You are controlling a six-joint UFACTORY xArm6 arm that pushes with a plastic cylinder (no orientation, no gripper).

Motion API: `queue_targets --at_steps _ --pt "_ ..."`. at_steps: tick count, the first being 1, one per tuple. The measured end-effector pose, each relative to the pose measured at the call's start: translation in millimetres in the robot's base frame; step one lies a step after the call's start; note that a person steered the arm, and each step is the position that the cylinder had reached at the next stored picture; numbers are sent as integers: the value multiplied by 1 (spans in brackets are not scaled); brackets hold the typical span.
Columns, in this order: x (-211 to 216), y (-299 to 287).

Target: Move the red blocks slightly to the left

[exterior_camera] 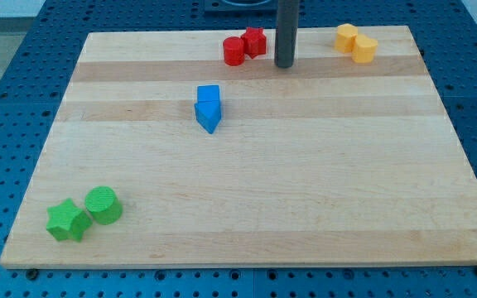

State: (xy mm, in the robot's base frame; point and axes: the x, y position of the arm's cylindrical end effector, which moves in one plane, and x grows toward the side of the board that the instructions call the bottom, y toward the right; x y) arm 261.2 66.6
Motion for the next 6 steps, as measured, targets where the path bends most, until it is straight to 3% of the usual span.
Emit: queue_targets --at_steps 1,3,5,6 --pt "-41 3" --pt "-47 -21" --pt "-32 2" --pt "-32 -14"
